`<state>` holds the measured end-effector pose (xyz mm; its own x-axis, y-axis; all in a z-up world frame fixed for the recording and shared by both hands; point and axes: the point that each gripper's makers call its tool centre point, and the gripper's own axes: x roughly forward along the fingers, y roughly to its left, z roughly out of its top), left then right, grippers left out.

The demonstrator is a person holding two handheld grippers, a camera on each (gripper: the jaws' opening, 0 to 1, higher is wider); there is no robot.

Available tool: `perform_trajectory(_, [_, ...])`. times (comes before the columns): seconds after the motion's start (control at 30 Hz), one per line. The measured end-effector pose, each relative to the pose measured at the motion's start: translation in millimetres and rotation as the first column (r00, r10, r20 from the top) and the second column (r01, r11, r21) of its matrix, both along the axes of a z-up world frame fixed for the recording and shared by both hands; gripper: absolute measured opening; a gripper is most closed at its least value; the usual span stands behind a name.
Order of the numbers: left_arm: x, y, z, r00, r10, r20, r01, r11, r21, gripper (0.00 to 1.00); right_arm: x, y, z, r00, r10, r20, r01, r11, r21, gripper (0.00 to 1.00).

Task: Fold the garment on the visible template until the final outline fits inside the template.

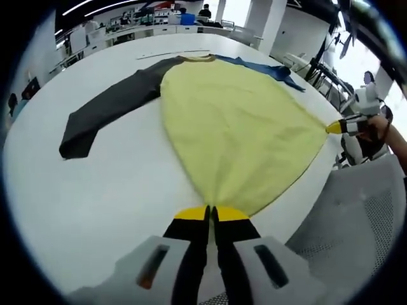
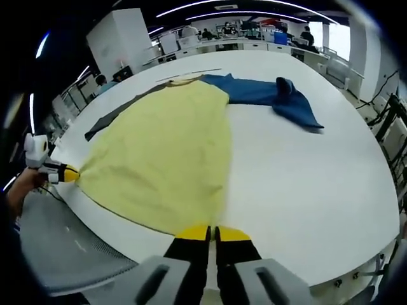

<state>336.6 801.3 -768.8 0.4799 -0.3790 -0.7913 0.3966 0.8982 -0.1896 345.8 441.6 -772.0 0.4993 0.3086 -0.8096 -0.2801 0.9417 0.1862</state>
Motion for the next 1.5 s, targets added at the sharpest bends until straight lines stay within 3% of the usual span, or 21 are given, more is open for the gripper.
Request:
perform_trajectory(0.23, [4.4, 2.3, 10.5, 0.997, 0.074, 0.021, -0.072, 0.994, -0.086, 0.07, 2.0, -1.0, 3.9, 1.000, -0.017, 0.006, 0.017, 1.000, 0.013, 0.16])
perform_trajectory(0.57, [19.4, -0.2, 31.1, 0.985, 0.120, 0.122, -0.104, 0.986, -0.127, 0.52, 13.0, -4.9, 13.8, 0.998, -0.061, 0.012, 0.060, 0.996, 0.059, 0.46])
perform_trajectory(0.87, [30.4, -1.6, 47.5, 0.971, 0.117, 0.209, -0.093, 0.988, -0.123, 0.81, 41.2, -15.8, 29.7, 0.991, -0.114, 0.069, 0.107, 0.989, 0.100, 0.63])
perform_trajectory(1.0, [30.1, -2.4, 48.2, 0.973, 0.103, 0.205, -0.081, 0.990, -0.112, 0.85, 54.7, -18.2, 36.3, 0.990, -0.105, 0.089, 0.096, 0.990, 0.105, 0.69])
perform_trajectory(1.2, [34.1, -1.7, 53.1, 0.965, 0.096, 0.245, -0.075, 0.993, -0.095, 0.94, 78.4, -26.7, 43.7, 0.986, -0.115, 0.120, 0.102, 0.989, 0.107, 0.80])
perform_trajectory(1.3, [36.1, -0.8, 55.7, 0.960, 0.100, 0.261, -0.078, 0.993, -0.094, 0.96, 91.5, -28.5, 48.6, 0.979, -0.166, 0.121, 0.143, 0.974, 0.174, 0.80])
perform_trajectory(1.5, [39.2, 0.7, 59.7, 0.954, 0.104, 0.282, -0.081, 0.992, -0.092, 0.99, 115.2, -44.2, 47.5, 0.967, -0.222, 0.121, 0.197, 0.962, 0.189, 0.77])
